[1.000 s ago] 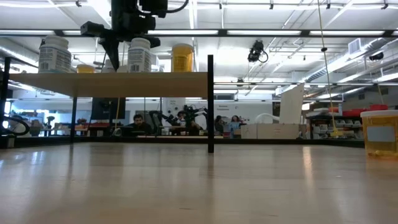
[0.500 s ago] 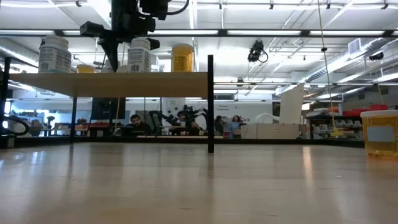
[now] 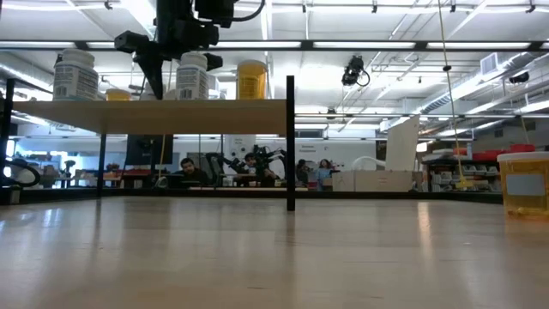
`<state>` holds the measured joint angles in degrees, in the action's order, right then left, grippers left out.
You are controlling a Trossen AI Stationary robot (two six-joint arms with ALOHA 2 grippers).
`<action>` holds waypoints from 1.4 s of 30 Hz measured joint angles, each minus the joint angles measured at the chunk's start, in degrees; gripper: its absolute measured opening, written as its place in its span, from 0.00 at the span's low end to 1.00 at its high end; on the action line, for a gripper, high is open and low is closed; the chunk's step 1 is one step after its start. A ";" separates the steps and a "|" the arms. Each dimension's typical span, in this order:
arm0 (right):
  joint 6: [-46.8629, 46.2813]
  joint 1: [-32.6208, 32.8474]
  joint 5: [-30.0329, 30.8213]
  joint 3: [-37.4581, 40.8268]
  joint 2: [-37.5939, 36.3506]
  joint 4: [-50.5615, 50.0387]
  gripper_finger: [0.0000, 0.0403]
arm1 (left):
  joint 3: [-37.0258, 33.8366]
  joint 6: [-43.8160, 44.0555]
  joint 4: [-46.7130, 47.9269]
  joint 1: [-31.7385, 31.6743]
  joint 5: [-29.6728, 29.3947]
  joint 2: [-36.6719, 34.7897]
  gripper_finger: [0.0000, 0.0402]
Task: Pick and place medicine bottles onto shelf by color
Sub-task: Put the orange pill bottle on the shelf
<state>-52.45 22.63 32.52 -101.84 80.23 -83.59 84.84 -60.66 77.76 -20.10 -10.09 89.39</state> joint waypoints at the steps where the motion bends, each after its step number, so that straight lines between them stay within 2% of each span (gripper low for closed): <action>1: 0.00 0.00 0.00 0.01 0.00 0.00 0.63 | 0.00 -0.02 0.00 -0.02 -0.02 0.02 0.71; 9: 0.00 0.00 0.00 0.00 -0.02 0.00 0.63 | 0.00 0.39 1.11 -0.02 -0.08 2.54 0.67; 24: 0.00 0.00 0.02 0.00 -0.04 0.00 0.63 | -0.02 6.14 0.30 0.07 -0.15 3.12 0.48; 30: 0.00 0.00 0.01 0.00 -0.04 0.00 0.63 | 0.12 11.41 1.22 0.07 -0.16 3.12 0.49; 35: 0.00 -0.02 0.02 0.00 -0.04 0.00 0.63 | 3.22 15.37 2.67 0.07 -0.15 3.12 0.51; 42: 0.00 0.00 0.00 0.00 -0.04 0.00 0.63 | 13.20 24.75 3.68 0.02 -0.15 3.10 0.50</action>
<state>-52.45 22.63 32.52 -101.84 80.18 -83.59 98.04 -35.91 81.44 -20.08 -10.24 92.49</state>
